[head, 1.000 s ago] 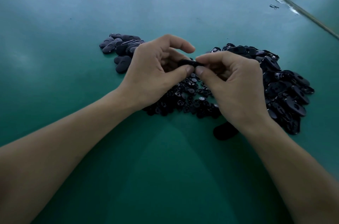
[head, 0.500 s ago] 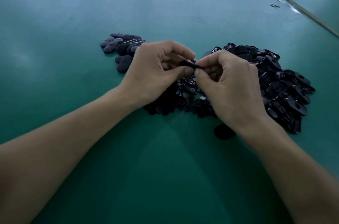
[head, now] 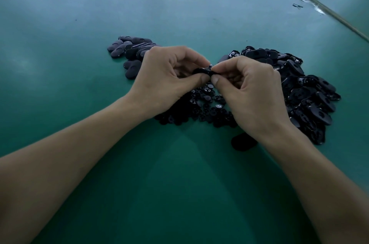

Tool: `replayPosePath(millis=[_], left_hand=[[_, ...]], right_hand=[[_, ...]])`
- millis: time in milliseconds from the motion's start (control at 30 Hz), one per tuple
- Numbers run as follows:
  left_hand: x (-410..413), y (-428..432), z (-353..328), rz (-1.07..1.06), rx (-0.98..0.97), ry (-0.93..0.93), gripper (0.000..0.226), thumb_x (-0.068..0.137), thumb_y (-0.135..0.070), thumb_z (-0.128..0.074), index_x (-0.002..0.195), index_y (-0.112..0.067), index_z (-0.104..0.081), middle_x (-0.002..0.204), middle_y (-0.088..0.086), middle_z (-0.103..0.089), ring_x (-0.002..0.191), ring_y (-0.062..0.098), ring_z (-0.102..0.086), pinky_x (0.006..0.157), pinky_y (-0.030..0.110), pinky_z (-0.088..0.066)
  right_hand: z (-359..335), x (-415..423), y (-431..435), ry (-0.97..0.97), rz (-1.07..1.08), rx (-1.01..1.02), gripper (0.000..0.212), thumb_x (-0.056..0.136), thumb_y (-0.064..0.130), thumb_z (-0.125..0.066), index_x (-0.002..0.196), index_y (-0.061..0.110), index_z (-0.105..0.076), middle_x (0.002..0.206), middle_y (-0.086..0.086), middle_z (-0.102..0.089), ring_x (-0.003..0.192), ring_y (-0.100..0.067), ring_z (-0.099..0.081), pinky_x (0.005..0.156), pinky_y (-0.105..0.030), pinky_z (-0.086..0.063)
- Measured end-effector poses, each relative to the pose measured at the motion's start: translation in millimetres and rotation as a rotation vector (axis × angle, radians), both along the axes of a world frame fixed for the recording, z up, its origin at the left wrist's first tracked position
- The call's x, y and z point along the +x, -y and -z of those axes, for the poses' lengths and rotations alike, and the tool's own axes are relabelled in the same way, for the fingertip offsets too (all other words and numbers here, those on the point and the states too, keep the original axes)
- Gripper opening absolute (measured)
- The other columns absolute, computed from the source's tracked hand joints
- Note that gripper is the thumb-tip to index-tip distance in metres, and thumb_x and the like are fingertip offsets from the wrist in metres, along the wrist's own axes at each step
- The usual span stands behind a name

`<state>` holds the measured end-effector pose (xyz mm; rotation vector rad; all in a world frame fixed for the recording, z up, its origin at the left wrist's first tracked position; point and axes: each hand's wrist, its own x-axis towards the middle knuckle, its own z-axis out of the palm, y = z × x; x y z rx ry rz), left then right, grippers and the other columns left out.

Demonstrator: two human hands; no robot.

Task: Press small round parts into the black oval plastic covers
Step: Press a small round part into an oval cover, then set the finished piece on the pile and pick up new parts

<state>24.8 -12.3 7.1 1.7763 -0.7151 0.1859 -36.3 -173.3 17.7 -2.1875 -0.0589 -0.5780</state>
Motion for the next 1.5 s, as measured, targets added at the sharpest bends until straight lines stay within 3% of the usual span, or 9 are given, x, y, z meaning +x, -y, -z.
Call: replayPosePath(millis=[167, 300, 433, 567, 800, 867, 1000, 1200, 1500], left_hand=[[-1, 0, 0, -0.054, 0.042, 0.058, 0.021, 0.078, -0.007, -0.081, 0.089, -0.024, -0.074, 0.080, -0.005, -0.076, 0.070, 0.015, -0.073, 0.070, 0.029, -0.060], [-3, 1, 1, -0.067, 0.036, 0.087, 0.020, 0.080, -0.005, -0.079, 0.090, -0.022, -0.075, 0.079, -0.015, -0.074, 0.068, 0.002, -0.070, 0.068, 0.016, -0.054], [-3, 1, 2, -0.072, 0.002, 0.072, 0.016, 0.082, -0.010, -0.078, 0.091, -0.023, -0.073, 0.078, -0.009, -0.074, 0.071, 0.010, -0.073, 0.070, 0.027, -0.060], [1, 0, 2, -0.118, -0.096, 0.019, 0.016, 0.084, -0.010, -0.076, 0.090, -0.024, -0.070, 0.079, 0.001, -0.074, 0.073, 0.018, -0.075, 0.072, 0.035, -0.062], [10, -2, 0, -0.421, -0.121, 0.029, 0.020, 0.085, -0.019, -0.072, 0.089, -0.037, -0.064, 0.077, -0.016, -0.070, 0.069, 0.001, -0.066, 0.064, 0.016, -0.048], [11, -3, 0, -0.466, -0.119, 0.017, 0.018, 0.085, -0.021, -0.072, 0.088, -0.038, -0.064, 0.076, -0.016, -0.070, 0.069, 0.000, -0.067, 0.066, 0.019, -0.053], [17, -11, 0, -0.512, -0.160, -0.084, 0.015, 0.086, -0.019, -0.069, 0.086, -0.033, -0.066, 0.081, -0.006, -0.076, 0.073, 0.016, -0.074, 0.083, 0.048, -0.059], [28, -23, 0, -0.613, -0.093, -0.094, 0.021, 0.086, -0.014, -0.070, 0.078, -0.033, -0.067, 0.075, -0.014, -0.073, 0.067, 0.005, -0.073, 0.072, 0.038, -0.063], [31, -28, 4, -0.599, 0.143, -0.108, 0.026, 0.082, -0.015, -0.073, 0.092, -0.037, -0.063, 0.090, -0.020, -0.071, 0.096, 0.004, -0.070, 0.097, 0.037, -0.054]], right_hand=[[1, 1, 1, 0.001, -0.005, -0.010, 0.014, 0.088, 0.010, -0.072, 0.093, 0.022, -0.072, 0.079, 0.018, -0.068, 0.068, 0.007, -0.061, 0.068, -0.008, -0.044], [0, -2, 0, 0.031, 0.059, -0.068, 0.013, 0.091, 0.014, -0.068, 0.100, 0.019, -0.075, 0.085, 0.011, -0.072, 0.078, 0.000, -0.066, 0.075, -0.013, -0.050], [-1, -4, 7, -0.046, 0.259, -0.388, 0.027, 0.097, 0.025, -0.057, 0.119, 0.015, -0.068, 0.112, -0.006, -0.066, 0.104, -0.023, -0.060, 0.094, -0.035, -0.047], [-5, -8, 20, -0.296, 0.443, -0.609, 0.036, 0.096, 0.035, -0.052, 0.124, 0.016, -0.063, 0.124, -0.015, -0.053, 0.118, -0.038, -0.043, 0.096, -0.045, -0.036], [-6, -8, 21, -0.369, 0.437, -0.608, 0.032, 0.098, 0.034, -0.046, 0.113, 0.016, -0.068, 0.116, -0.015, -0.056, 0.108, -0.040, -0.050, 0.093, -0.045, -0.039], [-5, -7, 21, -0.334, 0.409, -0.578, 0.030, 0.098, 0.030, -0.049, 0.113, 0.016, -0.070, 0.115, -0.015, -0.057, 0.104, -0.039, -0.054, 0.091, -0.045, -0.042], [-4, -6, 23, -0.285, 0.398, -0.533, 0.029, 0.097, 0.026, -0.052, 0.115, 0.014, -0.070, 0.118, -0.015, -0.056, 0.103, -0.037, -0.055, 0.089, -0.041, -0.043], [0, -6, 25, -0.343, 0.427, -0.602, 0.036, 0.097, 0.034, -0.045, 0.124, 0.019, -0.065, 0.122, -0.018, -0.059, 0.110, -0.041, -0.047, 0.092, -0.045, -0.040], [4, -5, 22, -0.369, 0.392, -0.614, 0.052, 0.096, 0.055, -0.046, 0.141, 0.029, -0.051, 0.134, -0.011, -0.051, 0.123, -0.035, -0.040, 0.100, -0.046, -0.033]])
